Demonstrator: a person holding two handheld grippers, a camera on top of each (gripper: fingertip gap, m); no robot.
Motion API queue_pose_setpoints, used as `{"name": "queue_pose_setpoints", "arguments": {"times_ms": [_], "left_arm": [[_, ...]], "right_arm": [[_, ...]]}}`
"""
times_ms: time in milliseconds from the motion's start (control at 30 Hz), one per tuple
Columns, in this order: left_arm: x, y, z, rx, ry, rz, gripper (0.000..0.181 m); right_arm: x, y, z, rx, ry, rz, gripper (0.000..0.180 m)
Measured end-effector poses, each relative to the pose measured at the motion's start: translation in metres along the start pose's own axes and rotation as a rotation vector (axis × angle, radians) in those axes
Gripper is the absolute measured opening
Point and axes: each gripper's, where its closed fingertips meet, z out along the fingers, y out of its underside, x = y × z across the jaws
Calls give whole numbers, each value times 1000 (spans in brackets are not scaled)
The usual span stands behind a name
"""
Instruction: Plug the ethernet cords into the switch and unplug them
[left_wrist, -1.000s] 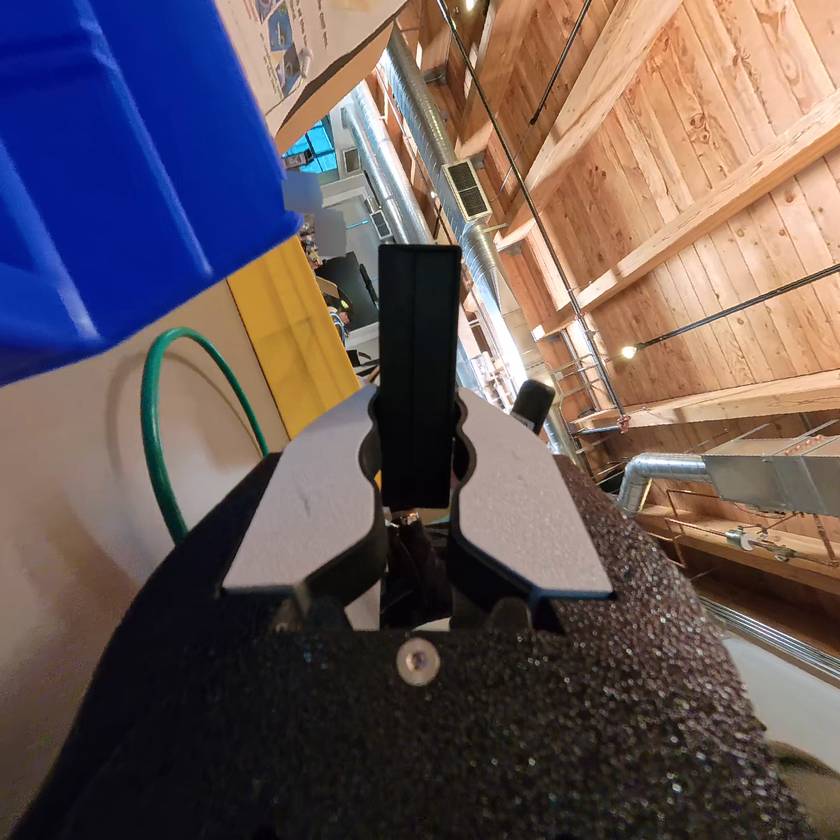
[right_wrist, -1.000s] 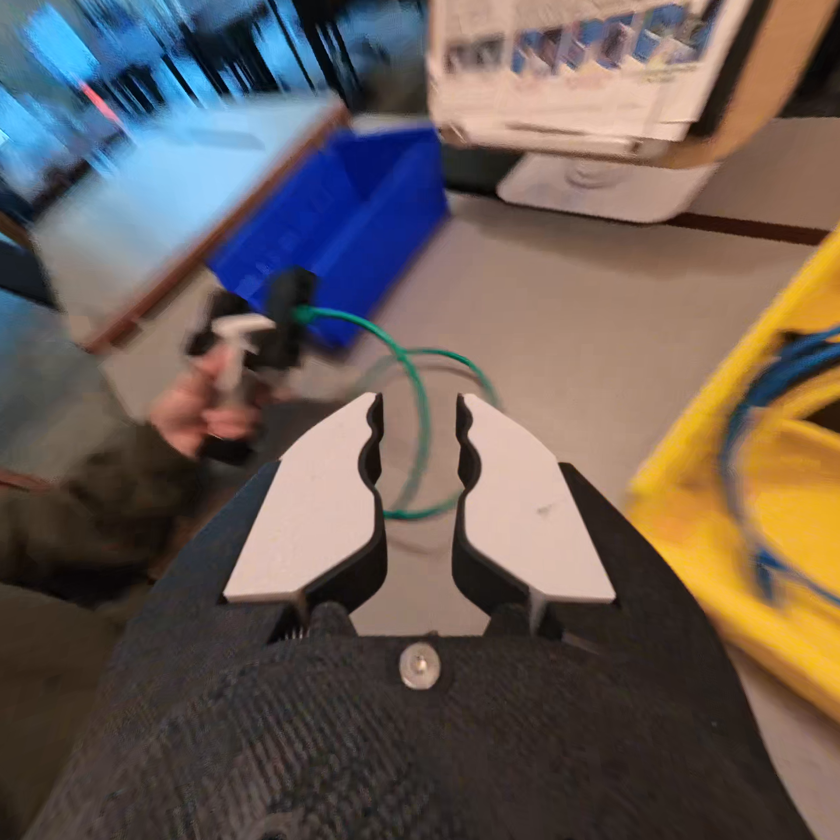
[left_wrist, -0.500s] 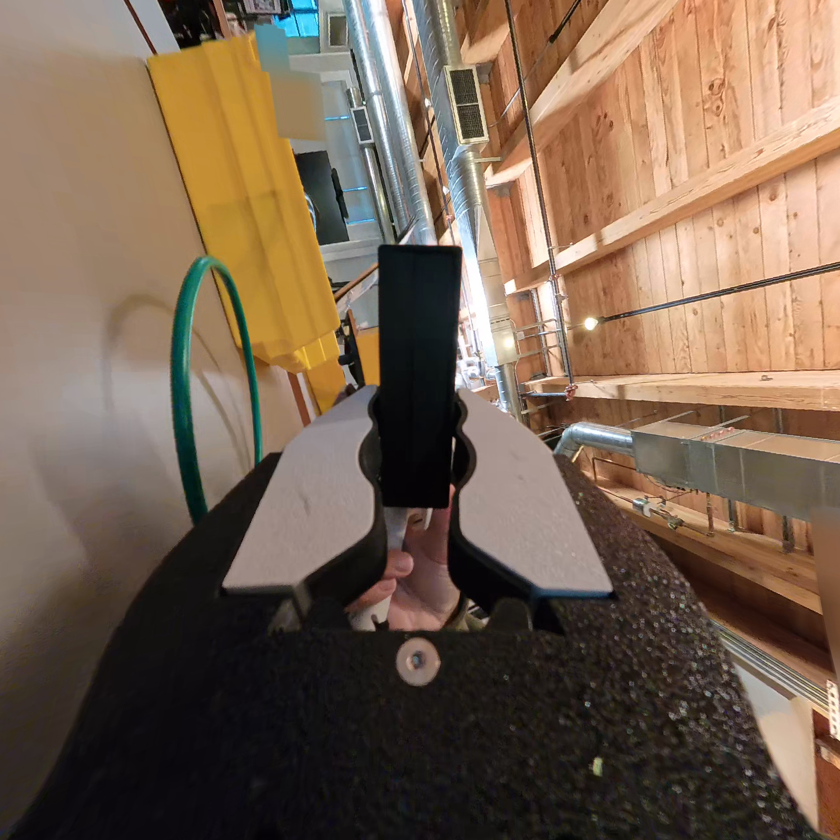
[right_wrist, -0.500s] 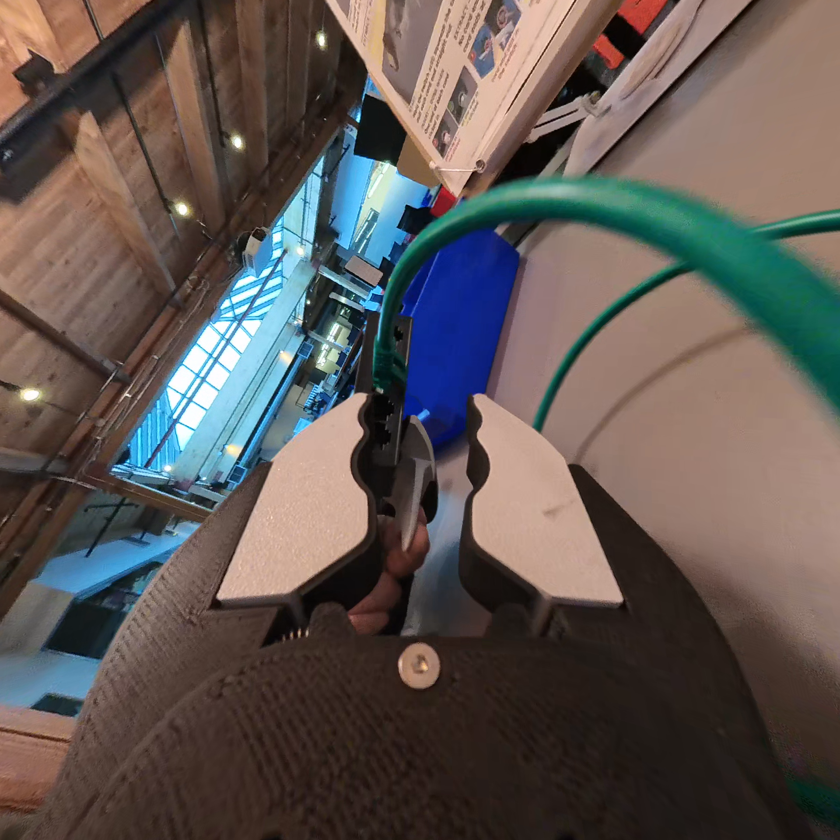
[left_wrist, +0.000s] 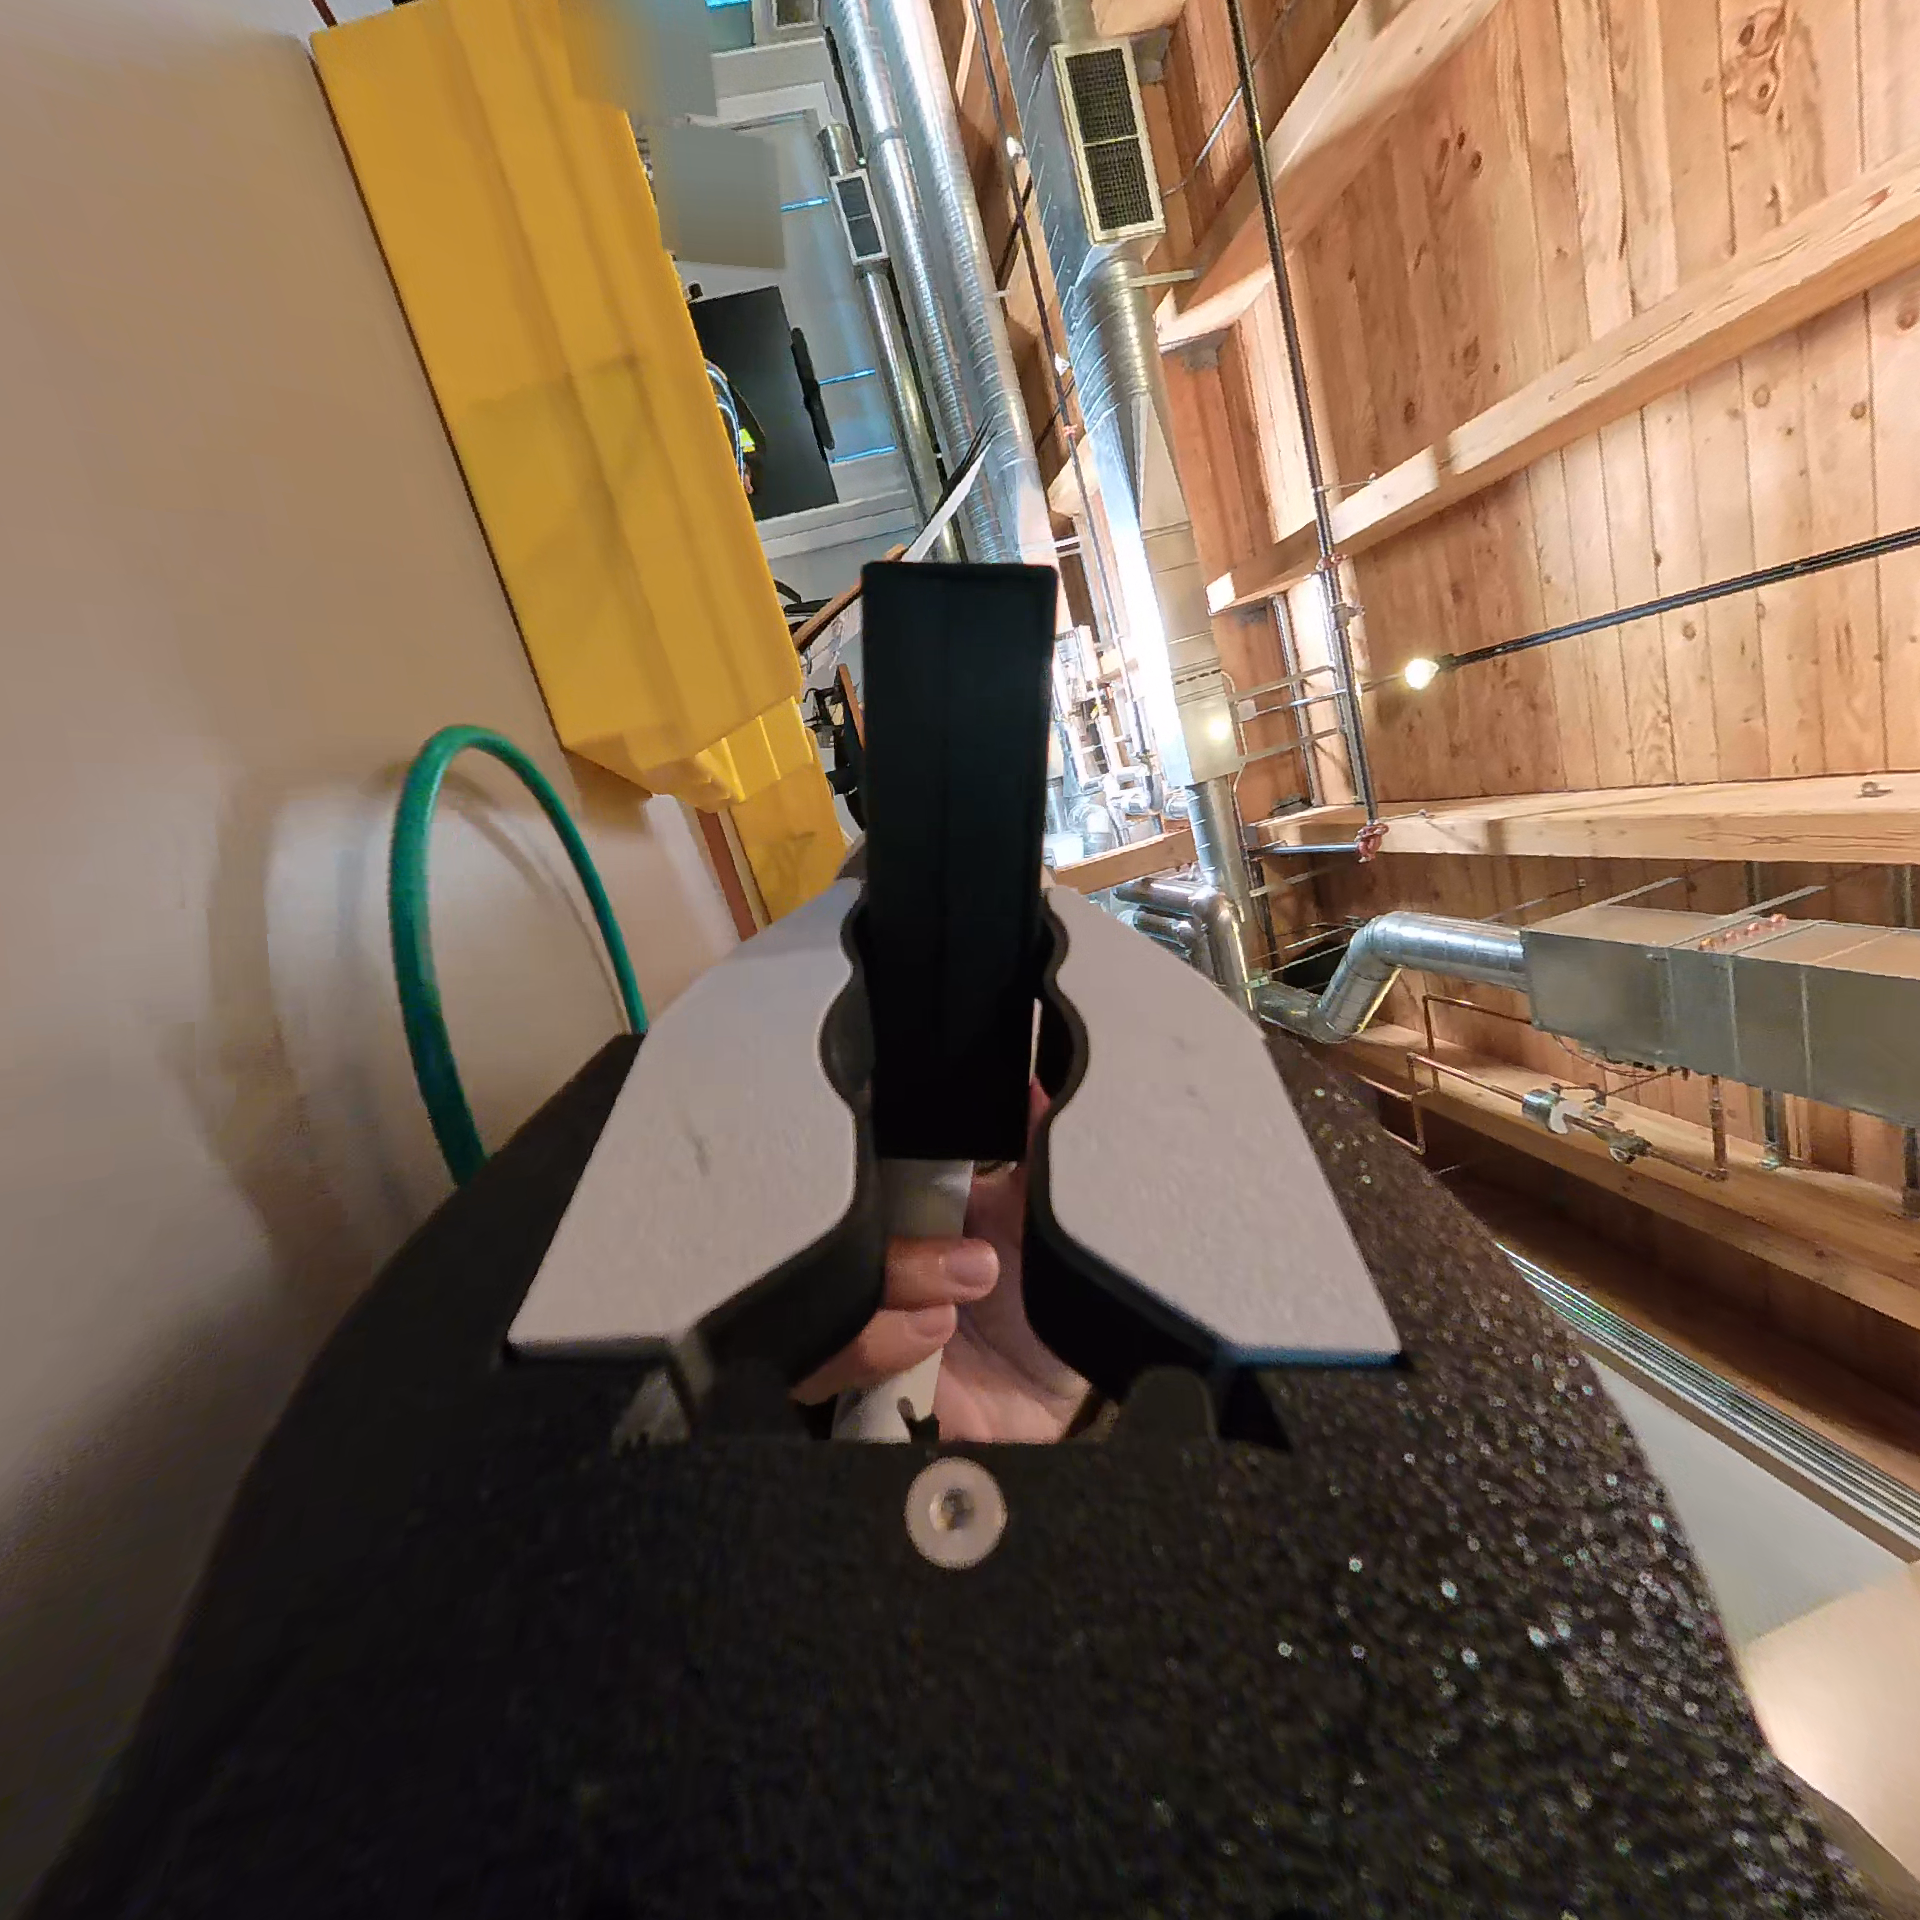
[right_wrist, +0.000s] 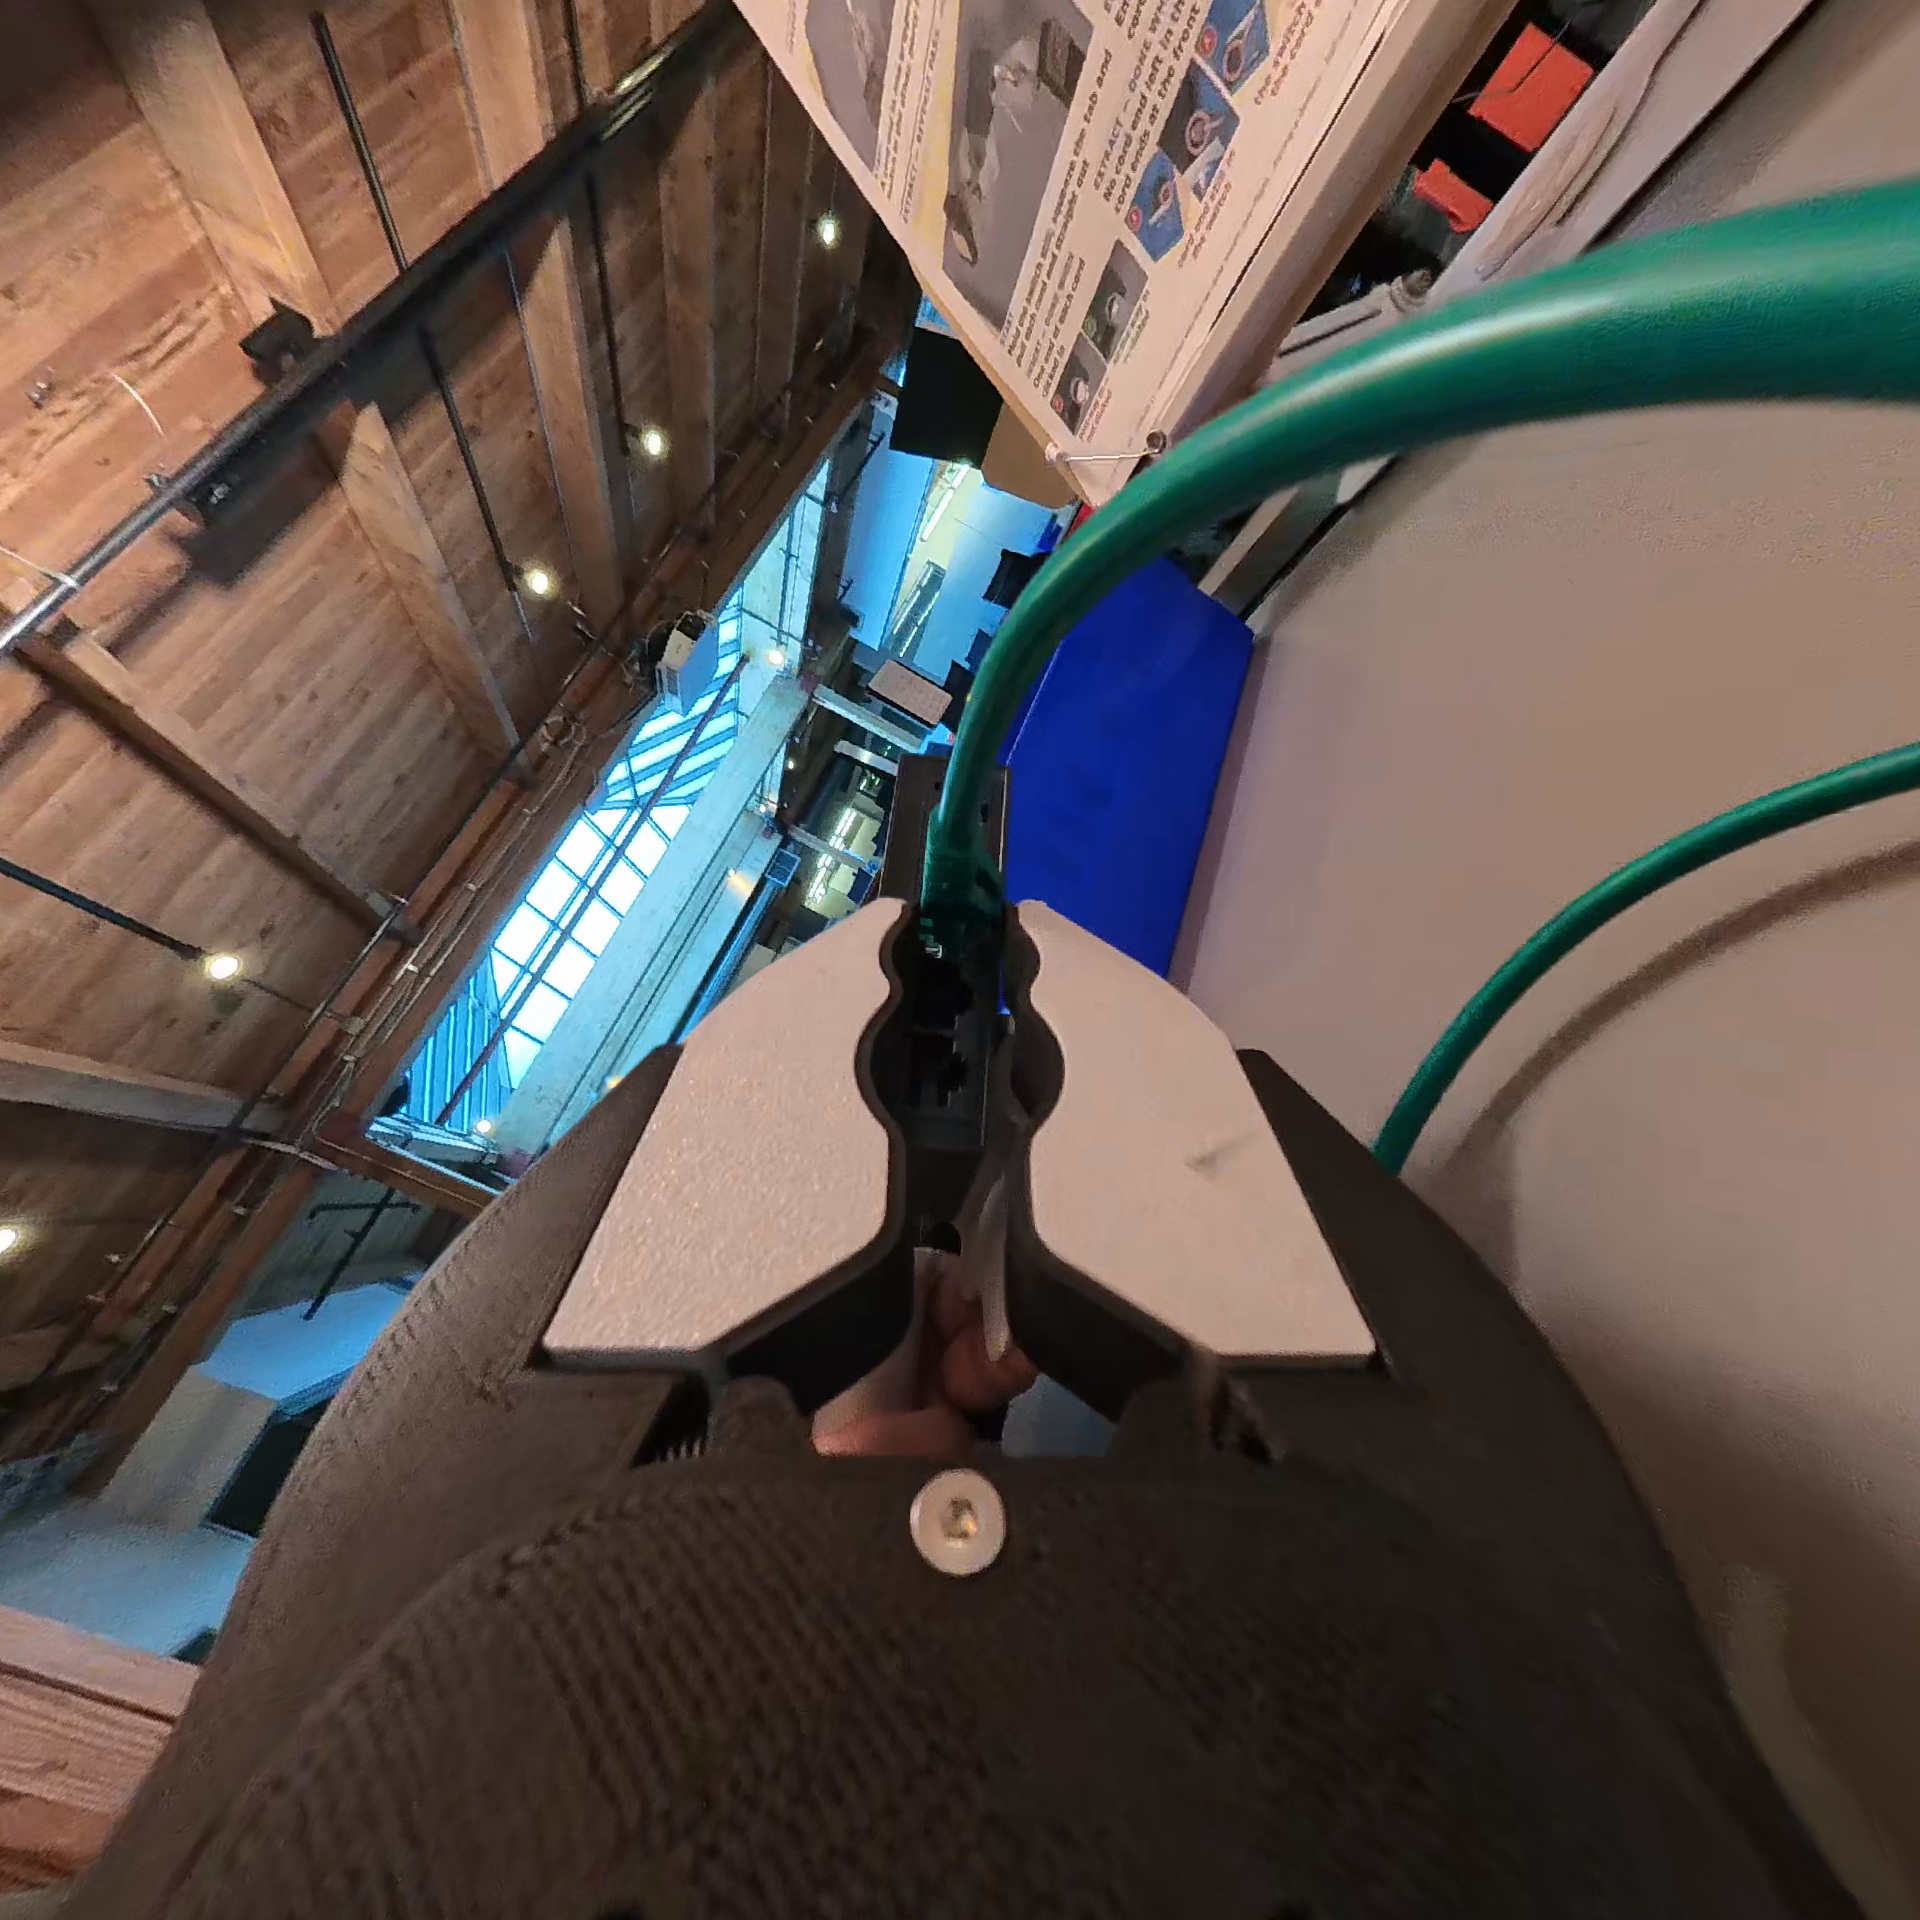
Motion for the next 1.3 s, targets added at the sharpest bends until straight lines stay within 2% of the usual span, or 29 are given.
{"name": "queue_pose_setpoints", "arguments": {"times_ms": [500,1133,1300], "left_arm": [[-11,7,3,-6,-70,66,27],[-2,3,4,16,-24,209,27],[-6,1,4,44,25,184,27]], "right_arm": [[12,-1,-6,61,67,-128,14],[0,-3,-5,30,-25,-227,15],[2,-2,-3,10,-43,-233,14]]}}
